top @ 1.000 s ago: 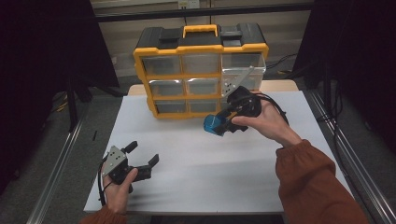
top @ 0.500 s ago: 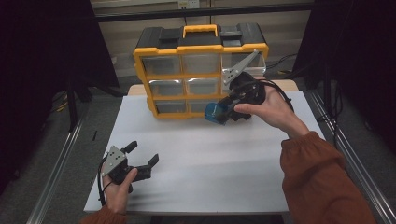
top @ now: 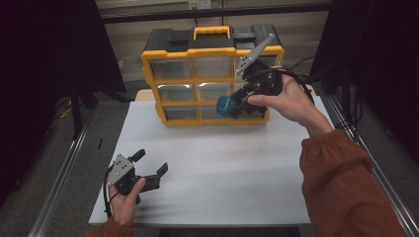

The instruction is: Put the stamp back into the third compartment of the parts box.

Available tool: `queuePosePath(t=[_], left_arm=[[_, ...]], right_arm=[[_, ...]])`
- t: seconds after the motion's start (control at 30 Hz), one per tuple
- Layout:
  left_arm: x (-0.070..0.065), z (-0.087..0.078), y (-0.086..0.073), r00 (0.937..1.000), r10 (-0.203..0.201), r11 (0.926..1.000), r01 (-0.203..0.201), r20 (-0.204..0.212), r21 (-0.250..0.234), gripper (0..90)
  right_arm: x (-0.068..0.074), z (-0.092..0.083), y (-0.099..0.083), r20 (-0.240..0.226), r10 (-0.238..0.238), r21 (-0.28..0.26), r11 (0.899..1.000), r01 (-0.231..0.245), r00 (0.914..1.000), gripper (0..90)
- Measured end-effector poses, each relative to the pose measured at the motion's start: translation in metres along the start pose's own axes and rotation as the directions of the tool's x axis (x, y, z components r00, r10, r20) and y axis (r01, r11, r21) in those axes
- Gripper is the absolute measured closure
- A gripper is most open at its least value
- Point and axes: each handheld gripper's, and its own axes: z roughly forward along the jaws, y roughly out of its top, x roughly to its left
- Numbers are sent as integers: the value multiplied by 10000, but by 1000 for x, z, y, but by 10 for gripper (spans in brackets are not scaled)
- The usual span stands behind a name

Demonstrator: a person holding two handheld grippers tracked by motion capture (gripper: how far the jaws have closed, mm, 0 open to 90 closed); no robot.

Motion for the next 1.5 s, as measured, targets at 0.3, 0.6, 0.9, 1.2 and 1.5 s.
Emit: queuePosePath(t=[0.3,0.6,0.9,1.2,1.5], left_arm=[[-1,1,0,10000,-32,10000,32,-38,26,37],[-1,1,-1,9999,-138,9999,138,-34,47,32],[0,1,0,9998,150,9995,-152,90,278,32],[-1,1,-1,9999,-89,9999,89,62,70,32],[-1,2,-1,9997,-245,9997,244,55,37,32]], right_arm=[[-5,-21,14,257,-109,87,9999,107,9996,415],[-17,-42,17,657,125,128,9998,-133,9978,415],[-32,-69,16,1244,489,147,9986,-511,9910,415],[-46,-83,27,1886,759,449,9953,-858,9791,415],[-66,-83,27,2173,1269,703,9869,-1452,9678,415]])
